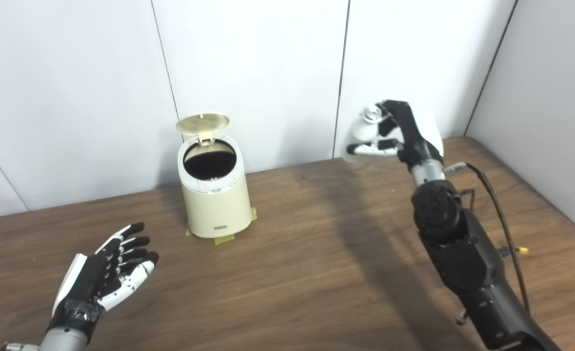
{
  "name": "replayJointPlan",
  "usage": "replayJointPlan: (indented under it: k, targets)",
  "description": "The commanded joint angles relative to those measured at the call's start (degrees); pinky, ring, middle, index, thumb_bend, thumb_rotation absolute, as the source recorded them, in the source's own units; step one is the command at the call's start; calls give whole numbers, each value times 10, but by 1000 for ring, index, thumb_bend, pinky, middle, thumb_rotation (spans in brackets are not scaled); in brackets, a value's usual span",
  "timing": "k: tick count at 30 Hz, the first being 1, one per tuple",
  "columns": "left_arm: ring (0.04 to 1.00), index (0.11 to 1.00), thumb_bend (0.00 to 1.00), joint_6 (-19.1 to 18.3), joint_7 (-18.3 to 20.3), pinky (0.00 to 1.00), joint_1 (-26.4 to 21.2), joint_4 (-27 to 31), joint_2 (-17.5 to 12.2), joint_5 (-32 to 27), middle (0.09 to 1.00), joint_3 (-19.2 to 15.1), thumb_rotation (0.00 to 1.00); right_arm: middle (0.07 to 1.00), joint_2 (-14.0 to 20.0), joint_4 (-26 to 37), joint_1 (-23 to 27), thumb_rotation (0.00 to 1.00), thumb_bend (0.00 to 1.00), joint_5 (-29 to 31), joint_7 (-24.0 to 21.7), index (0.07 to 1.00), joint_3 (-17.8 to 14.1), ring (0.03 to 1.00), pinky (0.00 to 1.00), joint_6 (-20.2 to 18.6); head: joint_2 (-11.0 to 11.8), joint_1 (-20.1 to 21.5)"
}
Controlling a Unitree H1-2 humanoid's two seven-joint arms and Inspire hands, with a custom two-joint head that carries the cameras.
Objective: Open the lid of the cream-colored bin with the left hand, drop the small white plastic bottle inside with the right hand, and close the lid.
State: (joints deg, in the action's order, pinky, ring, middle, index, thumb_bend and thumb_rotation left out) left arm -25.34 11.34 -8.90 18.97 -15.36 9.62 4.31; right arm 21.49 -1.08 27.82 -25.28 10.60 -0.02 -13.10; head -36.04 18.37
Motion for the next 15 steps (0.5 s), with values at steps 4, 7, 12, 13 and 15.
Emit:
replayJointPlan:
  k: [4,7,12,13,15]
  targets:
    - [789,903,477,26,-10,736,-12,9,7,2,823,0,356,494,-12,57,60,0,521,-16,-28,484,16,457,450,-3,-4,-15]
    - [792,897,481,26,-11,742,-10,9,11,5,824,2,365,489,-26,78,81,0,521,-26,-49,493,35,450,434,-7,-4,-28]
    - [785,891,489,27,-14,734,-9,5,16,14,821,7,374,493,-56,84,115,0,521,-21,-66,488,53,436,400,2,0,-53]
    - [785,892,491,30,-16,734,-9,3,16,16,821,8,382,495,-63,84,121,0,521,-22,-67,486,57,436,402,4,1,-56]
    - [782,893,497,40,-18,729,-9,-4,19,15,819,9,387,498,-76,84,131,0,520,-27,-71,485,65,435,402,3,3,-67]
